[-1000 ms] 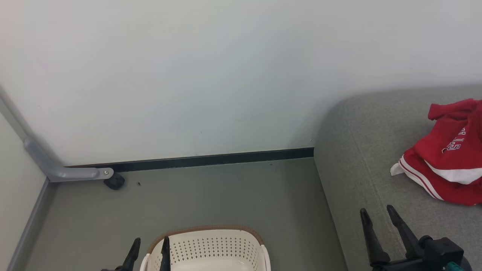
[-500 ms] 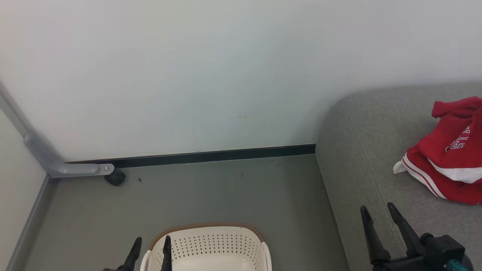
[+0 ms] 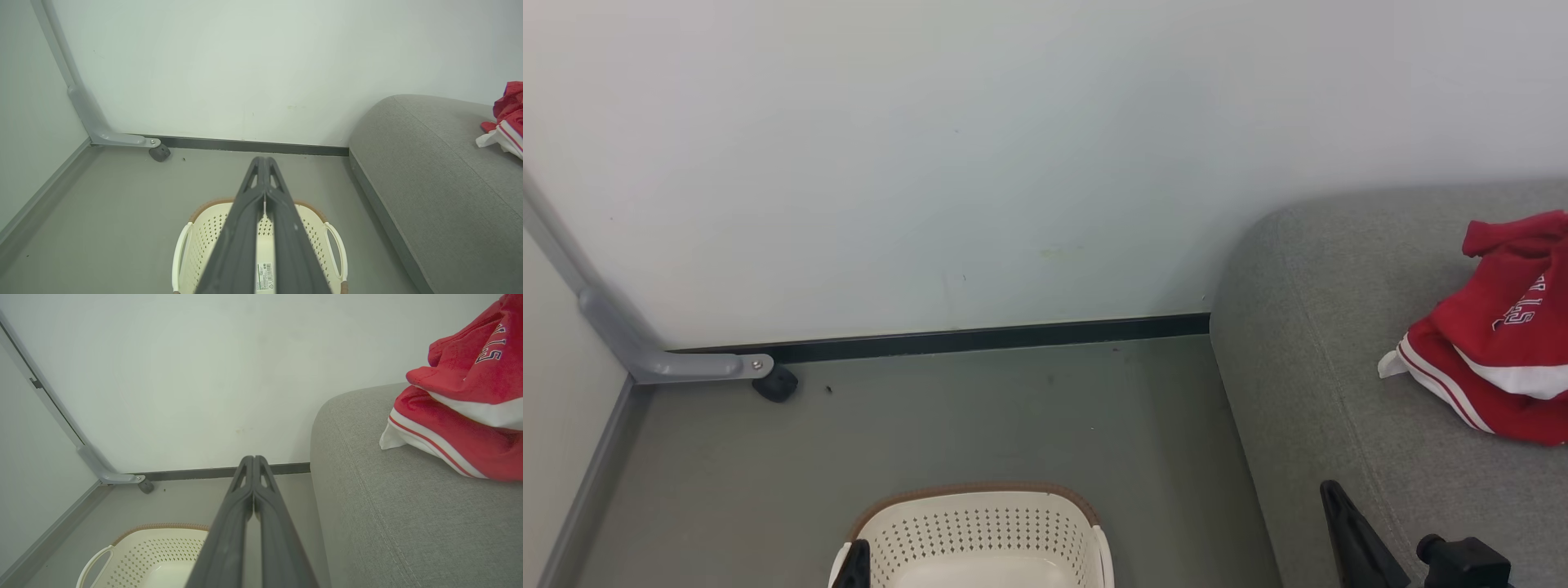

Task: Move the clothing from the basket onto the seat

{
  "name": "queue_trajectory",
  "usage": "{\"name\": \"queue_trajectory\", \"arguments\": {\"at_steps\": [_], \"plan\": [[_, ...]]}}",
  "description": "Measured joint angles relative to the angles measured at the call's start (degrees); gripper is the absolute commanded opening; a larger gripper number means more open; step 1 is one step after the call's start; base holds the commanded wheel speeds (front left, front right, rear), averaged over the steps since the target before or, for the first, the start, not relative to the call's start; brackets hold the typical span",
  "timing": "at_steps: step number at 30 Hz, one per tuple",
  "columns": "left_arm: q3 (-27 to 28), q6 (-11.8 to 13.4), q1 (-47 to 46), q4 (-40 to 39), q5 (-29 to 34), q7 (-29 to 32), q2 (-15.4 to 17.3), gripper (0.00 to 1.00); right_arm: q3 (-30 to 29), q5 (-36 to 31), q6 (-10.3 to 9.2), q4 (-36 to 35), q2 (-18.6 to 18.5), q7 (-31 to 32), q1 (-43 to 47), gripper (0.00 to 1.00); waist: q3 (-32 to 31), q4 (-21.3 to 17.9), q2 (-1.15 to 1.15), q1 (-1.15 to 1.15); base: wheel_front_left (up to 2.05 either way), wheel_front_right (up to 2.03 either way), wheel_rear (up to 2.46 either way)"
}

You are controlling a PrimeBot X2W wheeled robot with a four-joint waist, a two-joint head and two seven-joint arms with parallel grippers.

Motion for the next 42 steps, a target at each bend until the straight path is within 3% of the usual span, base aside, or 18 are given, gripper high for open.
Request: {"name": "queue_trajectory", "arguments": {"at_steps": [5,42], "plan": [[0.7,-0.6,0.6,0.7,-1.2,0.5,-0.3,0.0,-0.8,1.6,0.09,0.8,0.6,0.5,0.9,0.0,0.0,-0.1,0.0,0.0,0.0,0.0,0.0],[9.6,-5.8,-0.8,1.9,-28.2,8.0,-2.1,0.0,-9.8,30.0,2.23,1.6,3.8,8.6,0.6,0.0,-0.5,-0.8,0.0,0.0,0.0,0.0,0.0]]}}
